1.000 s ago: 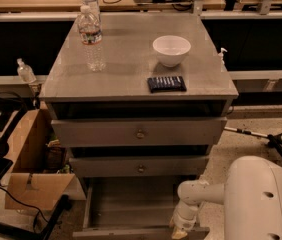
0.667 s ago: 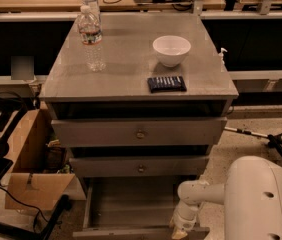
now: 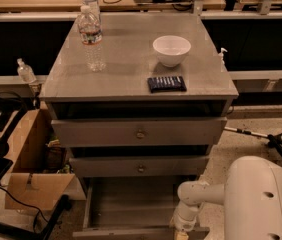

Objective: Open bottom drawer

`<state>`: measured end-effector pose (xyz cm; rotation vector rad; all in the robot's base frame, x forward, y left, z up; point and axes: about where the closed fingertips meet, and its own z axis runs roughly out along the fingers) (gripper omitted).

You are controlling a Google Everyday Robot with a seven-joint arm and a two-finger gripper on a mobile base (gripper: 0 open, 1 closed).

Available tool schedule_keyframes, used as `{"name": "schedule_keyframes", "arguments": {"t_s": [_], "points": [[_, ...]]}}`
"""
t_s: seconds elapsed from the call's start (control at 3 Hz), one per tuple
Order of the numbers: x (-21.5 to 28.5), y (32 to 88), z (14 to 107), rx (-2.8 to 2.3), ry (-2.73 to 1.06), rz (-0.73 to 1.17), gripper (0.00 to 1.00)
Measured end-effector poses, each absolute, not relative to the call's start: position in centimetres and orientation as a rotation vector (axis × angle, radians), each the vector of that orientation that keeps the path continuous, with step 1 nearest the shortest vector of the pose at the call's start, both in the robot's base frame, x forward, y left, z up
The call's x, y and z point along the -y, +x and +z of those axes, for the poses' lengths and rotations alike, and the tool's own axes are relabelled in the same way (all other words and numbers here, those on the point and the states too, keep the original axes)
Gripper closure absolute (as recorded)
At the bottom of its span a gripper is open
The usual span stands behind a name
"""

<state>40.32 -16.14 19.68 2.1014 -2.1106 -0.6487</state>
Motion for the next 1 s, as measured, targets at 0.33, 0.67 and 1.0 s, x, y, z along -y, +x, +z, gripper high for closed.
{"name": "schedule_keyframes", "arguments": {"t_s": [0.33, 0.67, 1.0], "points": [[16.1, 40.3, 19.8, 2.11, 2.101, -0.649, 0.0], [16.1, 40.3, 19.8, 2.111, 2.101, -0.649, 0.0], [16.5, 39.1, 19.7, 2.158, 2.11, -0.676, 0.18]]}}
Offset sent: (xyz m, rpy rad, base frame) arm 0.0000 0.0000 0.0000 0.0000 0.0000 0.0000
